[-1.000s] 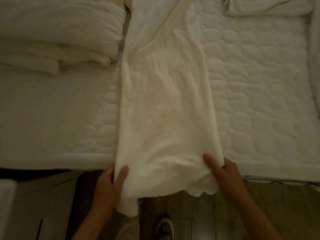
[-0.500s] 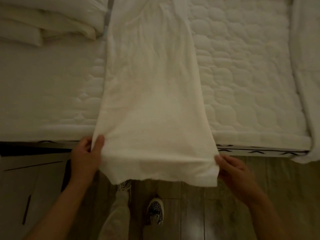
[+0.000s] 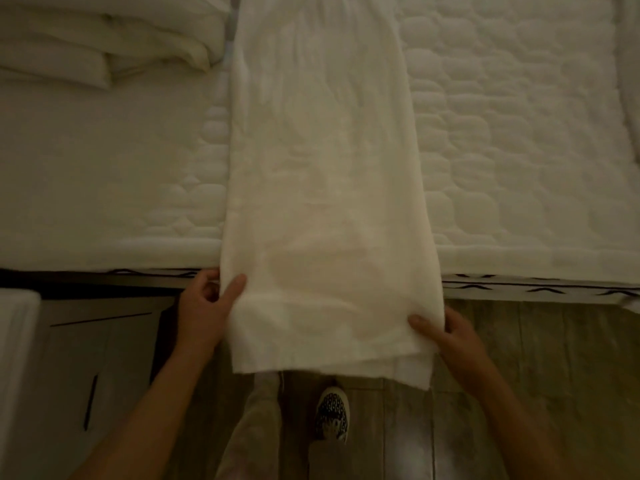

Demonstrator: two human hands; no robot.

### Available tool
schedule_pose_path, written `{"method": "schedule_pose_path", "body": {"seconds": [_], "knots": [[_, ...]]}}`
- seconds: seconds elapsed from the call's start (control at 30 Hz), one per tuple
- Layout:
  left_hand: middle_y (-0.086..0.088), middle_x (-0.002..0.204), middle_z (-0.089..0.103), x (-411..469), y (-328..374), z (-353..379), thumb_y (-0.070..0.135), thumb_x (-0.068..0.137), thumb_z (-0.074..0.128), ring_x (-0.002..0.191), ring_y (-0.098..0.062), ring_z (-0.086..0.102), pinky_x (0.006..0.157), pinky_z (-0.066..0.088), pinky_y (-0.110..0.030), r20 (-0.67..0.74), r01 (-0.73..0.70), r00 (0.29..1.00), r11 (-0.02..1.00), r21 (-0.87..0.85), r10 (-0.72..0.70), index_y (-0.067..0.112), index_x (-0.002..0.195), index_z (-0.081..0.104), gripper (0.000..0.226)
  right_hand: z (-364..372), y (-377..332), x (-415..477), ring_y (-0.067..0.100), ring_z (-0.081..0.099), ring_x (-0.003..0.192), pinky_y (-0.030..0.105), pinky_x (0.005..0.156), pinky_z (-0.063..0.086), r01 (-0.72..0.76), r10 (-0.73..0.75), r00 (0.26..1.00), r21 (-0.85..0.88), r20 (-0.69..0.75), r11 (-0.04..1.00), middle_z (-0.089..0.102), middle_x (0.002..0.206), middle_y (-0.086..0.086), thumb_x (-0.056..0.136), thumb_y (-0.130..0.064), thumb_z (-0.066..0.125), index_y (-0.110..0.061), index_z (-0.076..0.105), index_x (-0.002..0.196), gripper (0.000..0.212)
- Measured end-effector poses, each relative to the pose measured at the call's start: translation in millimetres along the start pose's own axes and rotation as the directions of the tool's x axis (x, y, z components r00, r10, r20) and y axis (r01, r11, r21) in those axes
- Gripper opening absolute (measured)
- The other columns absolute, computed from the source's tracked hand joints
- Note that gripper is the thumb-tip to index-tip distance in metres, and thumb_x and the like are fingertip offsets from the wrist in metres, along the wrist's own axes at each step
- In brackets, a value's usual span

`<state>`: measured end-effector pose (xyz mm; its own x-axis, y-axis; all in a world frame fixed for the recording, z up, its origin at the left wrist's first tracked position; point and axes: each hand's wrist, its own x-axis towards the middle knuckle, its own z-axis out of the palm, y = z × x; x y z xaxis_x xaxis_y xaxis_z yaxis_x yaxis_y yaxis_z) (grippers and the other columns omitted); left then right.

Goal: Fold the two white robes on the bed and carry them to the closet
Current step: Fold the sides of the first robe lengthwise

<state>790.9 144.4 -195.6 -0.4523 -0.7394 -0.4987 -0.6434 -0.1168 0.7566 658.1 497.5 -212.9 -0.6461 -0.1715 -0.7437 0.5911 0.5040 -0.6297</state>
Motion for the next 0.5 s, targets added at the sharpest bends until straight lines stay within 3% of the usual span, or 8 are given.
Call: {"method": "schedule_pose_path", "body": {"seconds": [0.07,0.13,0.2,0.27,0.37,0.43,0.5], "knots": [[-0.002,0.103,0.066,-4.2,-4.6,0.2,0.036,0.083,0.078,0.092,-0.021,0.065,0.083,0.057,-0.044,-0.119,0.001,0.993,0.981,0.192,0.022,0.020,0.101,0.059,0.030,-3.0,13.5,-3.8,0.020,0.071,0.075,0.039,0.068,0.061,-0.117,0.080,0.991,-0.408,-0.106,0.905,0.073,0.087,0.005,0.091,-0.023,0.071,-0.011,0.072,0.105,0.019],[-0.007,0.115,0.057,-7.7,-5.9,6.8,0.030,0.083,0.077,0.105,-0.028,0.057,0.091,0.051,-0.050,-0.221,-0.096,0.957,0.923,0.372,0.189,0.021,0.108,0.055,0.034,-3.8,15.7,-9.9,0.017,0.064,0.062,0.036,0.063,0.058,-0.162,-0.034,0.961,-0.658,-0.275,0.735,0.069,0.071,0.005,0.090,-0.016,0.066,-0.004,0.075,0.096,0.017],[-0.011,0.119,0.054,-10.6,12.2,20.4,0.017,0.084,0.072,0.113,-0.028,0.049,0.097,0.044,-0.050,-0.223,-0.327,0.855,0.821,0.467,0.468,0.016,0.113,0.056,0.033,2.9,-13.3,-16.4,0.014,0.058,0.058,0.031,0.059,0.052,-0.023,-0.288,0.884,-0.650,-0.368,0.760,0.062,0.067,-0.001,0.090,-0.017,0.067,-0.006,0.073,0.095,0.013],[-0.009,0.128,0.054,-7.1,44.0,43.5,0.019,0.088,0.068,0.123,-0.024,0.047,0.103,0.035,-0.043,-0.084,-0.543,0.740,0.667,0.509,0.667,0.016,0.122,0.057,0.035,20.4,-64.0,-14.8,0.015,0.059,0.064,0.035,0.061,0.053,0.239,-0.548,0.748,-0.620,-0.373,0.747,0.063,0.075,-0.003,0.092,-0.017,0.066,-0.010,0.068,0.099,0.010],[-0.007,0.161,0.030,17.3,105.0,94.5,0.043,0.101,0.044,0.150,-0.026,0.023,0.118,0.018,-0.045,0.221,-0.676,0.665,0.449,0.584,0.713,0.021,0.151,0.037,0.055,72.3,-148.5,15.2,0.022,0.059,0.109,0.039,0.097,0.048,0.550,-0.793,0.562,-0.609,-0.236,0.571,0.064,0.117,0.005,0.096,-0.022,0.059,-0.012,0.058,0.130,0.035],[-0.006,0.169,0.003,41.9,129.0,123.0,0.048,0.103,0.028,0.155,-0.026,-0.001,0.124,0.004,-0.051,0.410,-0.667,0.684,0.290,0.687,0.603,0.025,0.160,0.010,0.064,110.5,-193.4,43.2,0.024,0.035,0.144,0.040,0.119,0.026,0.598,-0.817,0.575,-0.656,-0.048,0.460,0.043,0.153,0.011,0.101,-0.032,0.046,-0.017,0.038,0.151,0.053],[-0.003,0.168,-0.013,66.1,118.8,123.0,0.053,0.102,0.019,0.154,-0.024,-0.013,0.123,-0.003,-0.053,0.502,-0.640,0.720,0.177,0.747,0.480,0.030,0.159,-0.007,0.066,118.5,-198.1,74.1,0.024,0.005,0.155,0.045,0.125,0.004,0.490,-0.740,0.666,-0.803,0.092,0.340,0.010,0.168,0.010,0.104,-0.044,0.030,-0.028,0.014,0.160,0.060]]}}
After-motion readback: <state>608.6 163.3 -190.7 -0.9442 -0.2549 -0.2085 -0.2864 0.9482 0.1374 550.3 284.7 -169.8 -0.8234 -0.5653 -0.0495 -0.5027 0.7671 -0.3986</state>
